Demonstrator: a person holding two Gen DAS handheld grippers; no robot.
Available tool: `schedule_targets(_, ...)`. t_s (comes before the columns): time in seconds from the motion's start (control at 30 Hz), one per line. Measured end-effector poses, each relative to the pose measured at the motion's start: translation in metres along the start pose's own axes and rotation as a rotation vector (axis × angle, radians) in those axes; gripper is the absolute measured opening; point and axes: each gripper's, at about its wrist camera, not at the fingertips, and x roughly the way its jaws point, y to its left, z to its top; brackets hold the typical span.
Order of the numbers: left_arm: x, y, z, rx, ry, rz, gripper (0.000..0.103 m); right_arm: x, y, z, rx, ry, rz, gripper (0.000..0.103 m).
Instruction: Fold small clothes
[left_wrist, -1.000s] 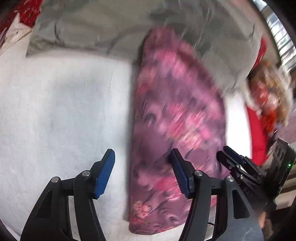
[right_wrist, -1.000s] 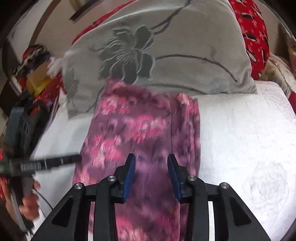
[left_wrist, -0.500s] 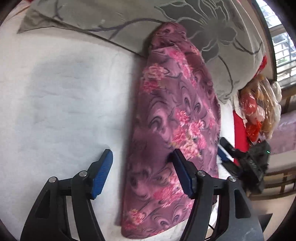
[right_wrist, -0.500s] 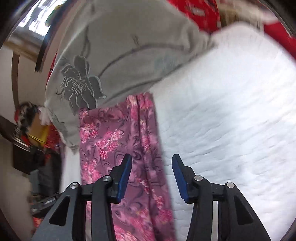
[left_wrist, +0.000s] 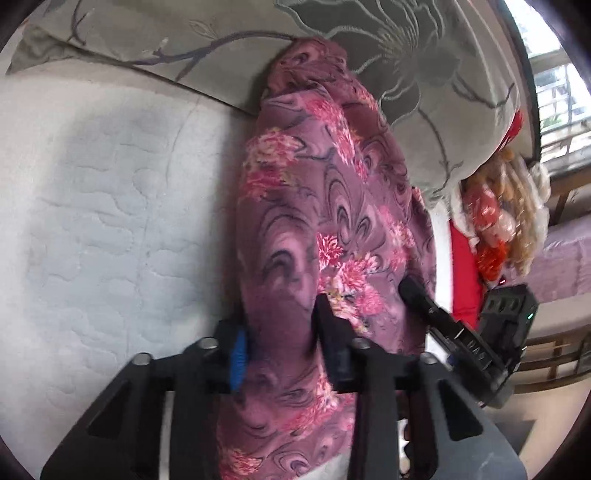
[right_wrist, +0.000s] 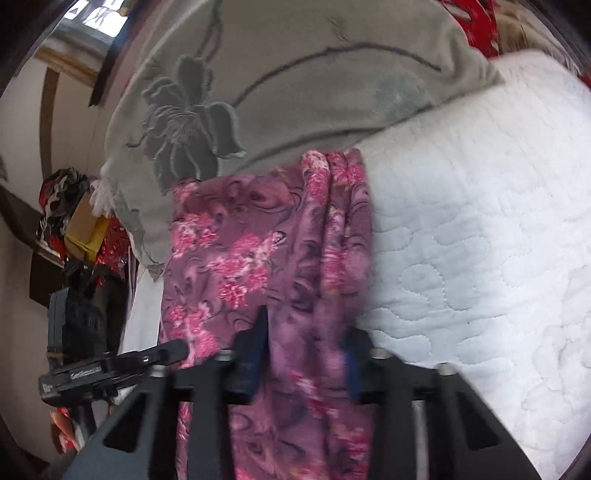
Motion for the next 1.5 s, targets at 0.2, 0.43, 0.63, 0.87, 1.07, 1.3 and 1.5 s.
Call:
schedule_targets(0.2, -0.02, -0.004, -0.015, -0.004, -0.007, -0.009, 0.023, -0.02, 0.015, -0.013, -0.008, -0.039, 0.017, 0.023)
schedule_targets(0.43, -0.053, 0.001, -0.047, -0.007, -0.04, 0.015, 0.023, -0.042, 0.037, -0.048, 0.003, -0.031, 0.063, 0.023)
schedule_targets(0.63, -0.084, 0.031, -0.082, -0.023, -0.071, 0.053, 0.023, -0.043, 0.07, -0.081, -0.039, 0.004, 0.103, 0.023)
schedule_targets(0.87, -0.08, 0.09, -0.103, -0.133, -0.039, 0.076, 0.026, -0.004, 0.081, -0.122, -0.078, 0.125, 0.016, 0.027)
schedule_targets(1.07, -0.112, 0.078, -0.084, -0.06, -0.17, 0.057, 0.026, -0.02, 0.073, -0.105, -0.057, 0.055, -0.072, 0.039)
schedule_targets(1.3, -0.077, 0.019, -0.035, 0.172, -0.212, 0.185, 0.026, 0.0, 0.129, -0.073, -0.327, -0.012, -0.051, 0.025)
schedule_targets(1.5, -0.023, 0.028, -0.003, 0.235, -0.177, 0.331, 0.026, 0.053, 0.116, -0.055, -0.345, -0.004, -0.192, 0.012)
